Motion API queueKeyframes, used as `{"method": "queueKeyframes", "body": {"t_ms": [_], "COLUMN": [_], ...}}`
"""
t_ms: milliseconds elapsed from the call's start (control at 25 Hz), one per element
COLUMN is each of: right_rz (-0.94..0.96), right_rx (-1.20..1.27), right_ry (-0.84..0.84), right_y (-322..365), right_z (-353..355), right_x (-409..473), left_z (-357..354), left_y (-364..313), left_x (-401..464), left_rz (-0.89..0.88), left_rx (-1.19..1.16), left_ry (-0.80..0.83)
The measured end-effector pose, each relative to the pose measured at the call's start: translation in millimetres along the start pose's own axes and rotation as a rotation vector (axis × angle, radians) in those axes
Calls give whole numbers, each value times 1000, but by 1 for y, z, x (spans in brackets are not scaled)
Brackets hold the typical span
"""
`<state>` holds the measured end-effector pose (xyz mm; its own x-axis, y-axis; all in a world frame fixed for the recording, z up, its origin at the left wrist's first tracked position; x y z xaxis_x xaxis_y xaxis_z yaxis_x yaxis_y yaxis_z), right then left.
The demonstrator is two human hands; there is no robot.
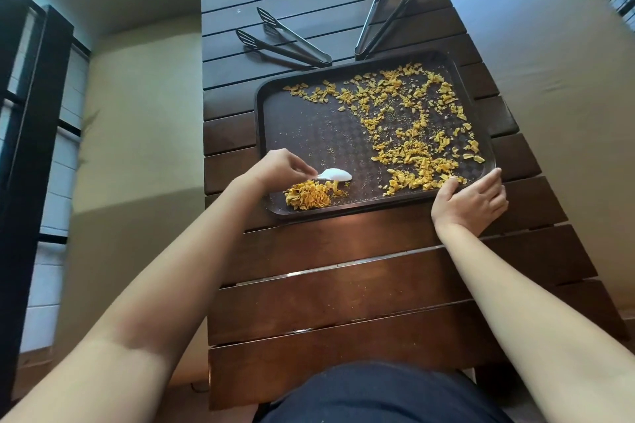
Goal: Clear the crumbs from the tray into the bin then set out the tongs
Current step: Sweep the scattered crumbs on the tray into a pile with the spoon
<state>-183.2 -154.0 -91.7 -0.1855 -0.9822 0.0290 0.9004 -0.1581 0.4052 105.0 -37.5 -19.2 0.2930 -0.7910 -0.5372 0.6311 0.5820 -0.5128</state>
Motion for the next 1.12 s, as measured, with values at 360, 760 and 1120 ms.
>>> {"method": "queueKeyframes", "body": {"t_ms": [360,760,1120], "right_rz": [-6,-1,10], "right_rx": [-7,4,4], "right_ry": [14,15,6], "right_y": [0,0,-1], "right_z": [-1,-1,-2], "right_x": [0,0,1], "left_z": [11,13,-7], "left_y": [1,20,6], "left_x": [-1,-12,-9], "left_rz": [-12,59,-25], "left_rx": [-32,98,-2], "left_ry": [15,173,44]}}
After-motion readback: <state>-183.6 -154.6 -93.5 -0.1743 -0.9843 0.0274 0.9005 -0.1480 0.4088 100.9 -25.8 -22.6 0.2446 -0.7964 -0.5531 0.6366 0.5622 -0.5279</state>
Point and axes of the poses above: each hand's wrist, its own x-axis towards the middle knuckle, its own z-axis out of the back of the hand, y = z × x, the point moved 3 cm from there along x, towards the middle knuckle, and after that the axes turned 1 degree about y, right-handed, at the moved point
